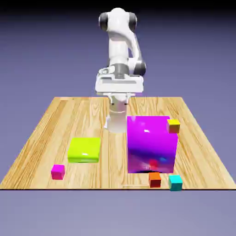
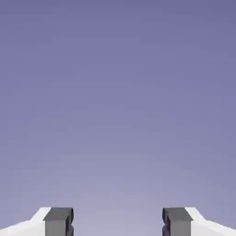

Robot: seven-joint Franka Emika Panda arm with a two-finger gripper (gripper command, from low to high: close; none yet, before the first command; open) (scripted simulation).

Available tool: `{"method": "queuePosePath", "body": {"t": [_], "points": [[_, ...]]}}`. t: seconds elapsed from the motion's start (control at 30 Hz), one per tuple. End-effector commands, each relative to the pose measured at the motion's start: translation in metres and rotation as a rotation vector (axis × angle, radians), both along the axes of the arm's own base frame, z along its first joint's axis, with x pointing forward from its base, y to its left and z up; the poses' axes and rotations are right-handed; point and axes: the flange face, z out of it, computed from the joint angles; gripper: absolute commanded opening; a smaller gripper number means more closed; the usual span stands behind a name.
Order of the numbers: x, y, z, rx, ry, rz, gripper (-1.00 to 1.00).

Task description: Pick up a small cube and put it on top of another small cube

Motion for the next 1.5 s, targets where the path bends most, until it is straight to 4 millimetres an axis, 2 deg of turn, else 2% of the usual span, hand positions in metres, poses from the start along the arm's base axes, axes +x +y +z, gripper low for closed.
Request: {"method": "queuePosePath", "body": {"t": [0.0,0.2,0.4,0.6,0.8,0.87,1.03,1.07,1.1,1.13,1.3,1.47], "points": [[0.007,-0.01,-0.007,0.002,0.027,-0.007,0.0],[0.043,-0.073,-0.059,0.017,0.187,-0.047,0.0],[0.061,-0.14,-0.12,0.032,0.335,-0.08,0.0],[0.061,-0.208,-0.187,0.043,0.466,-0.106,0.0],[0.043,-0.274,-0.252,0.042,0.579,-0.123,0.0],[0.041,-0.279,-0.257,0.041,0.588,-0.123,0.0],[0.049,-0.28,-0.324,0.041,0.588,-0.123,0.0],[0.049,-0.28,-0.326,0.041,0.588,-0.123,0.0],[0.049,-0.28,-0.326,0.041,0.588,-0.123,-1.0],[0.049,-0.28,-0.326,0.041,0.588,-0.123,-1.0],[0.041,-0.28,-0.258,0.041,0.588,-0.123,-1.0],[0.095,-0.185,-0.212,-0.028,0.569,0.243,-1.0]]}}
